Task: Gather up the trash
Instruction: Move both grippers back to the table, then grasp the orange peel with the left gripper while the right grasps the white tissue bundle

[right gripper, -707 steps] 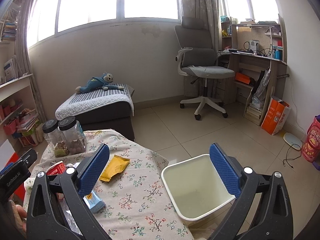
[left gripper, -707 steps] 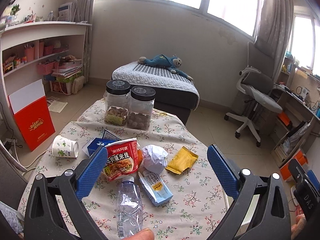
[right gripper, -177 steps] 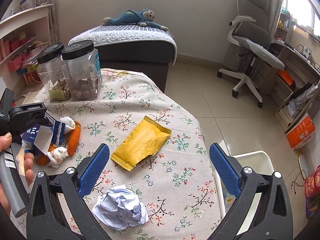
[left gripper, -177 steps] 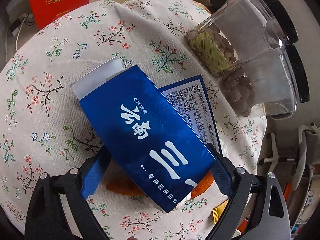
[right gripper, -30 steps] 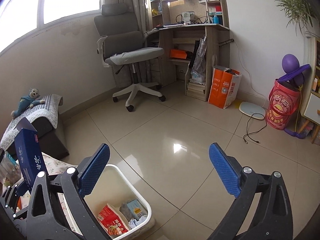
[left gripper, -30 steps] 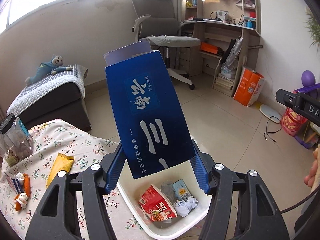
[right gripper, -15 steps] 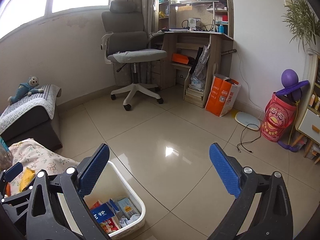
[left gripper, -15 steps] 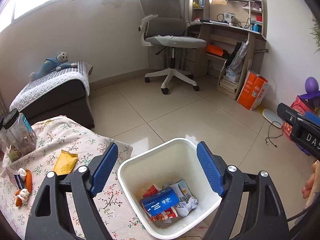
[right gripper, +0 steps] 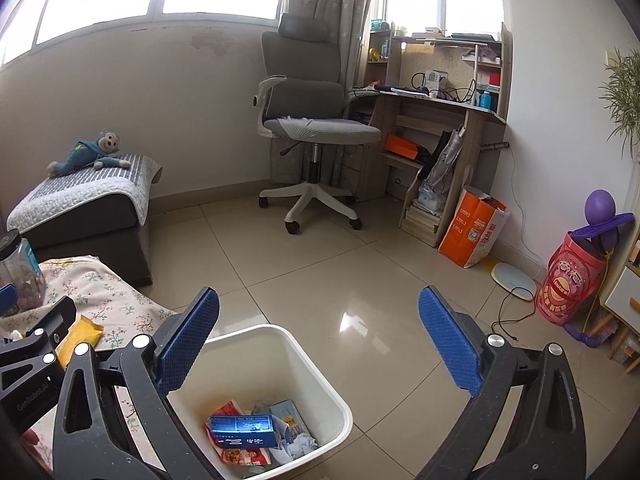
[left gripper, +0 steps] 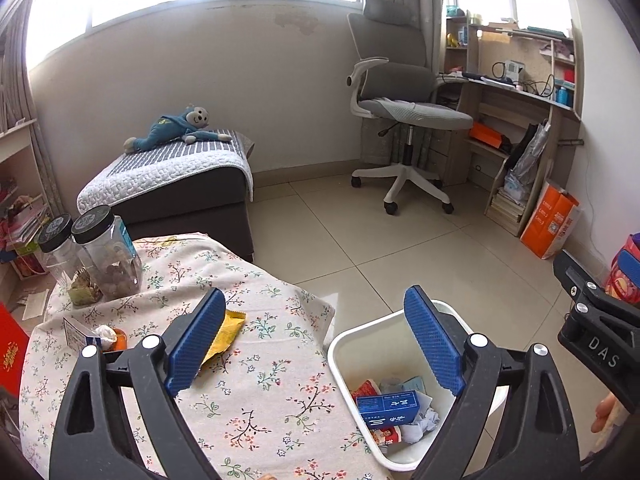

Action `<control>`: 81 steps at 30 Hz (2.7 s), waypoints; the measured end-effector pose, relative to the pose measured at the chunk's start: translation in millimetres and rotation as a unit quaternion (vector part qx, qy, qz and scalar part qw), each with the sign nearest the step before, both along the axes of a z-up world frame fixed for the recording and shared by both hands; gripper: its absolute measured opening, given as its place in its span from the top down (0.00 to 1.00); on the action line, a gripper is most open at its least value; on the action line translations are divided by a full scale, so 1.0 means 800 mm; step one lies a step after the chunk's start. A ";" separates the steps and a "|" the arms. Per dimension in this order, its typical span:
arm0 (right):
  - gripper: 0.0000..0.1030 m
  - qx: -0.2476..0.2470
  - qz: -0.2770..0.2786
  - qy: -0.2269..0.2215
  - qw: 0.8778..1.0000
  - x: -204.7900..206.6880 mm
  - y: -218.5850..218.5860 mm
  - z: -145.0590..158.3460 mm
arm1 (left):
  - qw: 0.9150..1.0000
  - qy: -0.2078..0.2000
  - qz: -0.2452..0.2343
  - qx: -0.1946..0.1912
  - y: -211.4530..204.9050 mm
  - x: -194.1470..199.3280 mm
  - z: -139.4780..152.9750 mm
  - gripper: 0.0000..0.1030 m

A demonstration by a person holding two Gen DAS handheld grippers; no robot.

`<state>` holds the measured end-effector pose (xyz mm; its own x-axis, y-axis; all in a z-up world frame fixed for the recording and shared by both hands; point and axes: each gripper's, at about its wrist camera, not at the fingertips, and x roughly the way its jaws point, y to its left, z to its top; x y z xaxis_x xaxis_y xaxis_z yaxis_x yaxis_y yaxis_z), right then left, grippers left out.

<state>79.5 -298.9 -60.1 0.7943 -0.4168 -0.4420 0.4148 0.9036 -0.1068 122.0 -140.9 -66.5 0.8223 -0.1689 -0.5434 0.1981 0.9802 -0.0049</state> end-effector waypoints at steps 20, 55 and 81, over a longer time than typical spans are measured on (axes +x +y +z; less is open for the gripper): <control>0.07 -0.003 0.104 0.016 0.994 0.045 0.150 -0.008 | 0.994 0.019 0.105 0.006 0.154 0.010 -0.004 0.14; 0.07 0.052 0.180 0.160 0.969 0.158 0.304 -0.105 | 0.965 0.241 0.053 0.085 0.333 0.098 -0.192 0.81; 0.07 0.189 0.212 0.251 0.925 0.214 0.381 -0.179 | 0.944 0.323 0.066 -0.004 0.405 0.102 -0.214 0.60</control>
<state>250.6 5.8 -203.4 0.5056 0.1443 -0.8506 -0.0019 0.9861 0.1662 203.8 183.2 -237.8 0.3338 -0.0946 -0.9379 0.0268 0.9955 -0.0909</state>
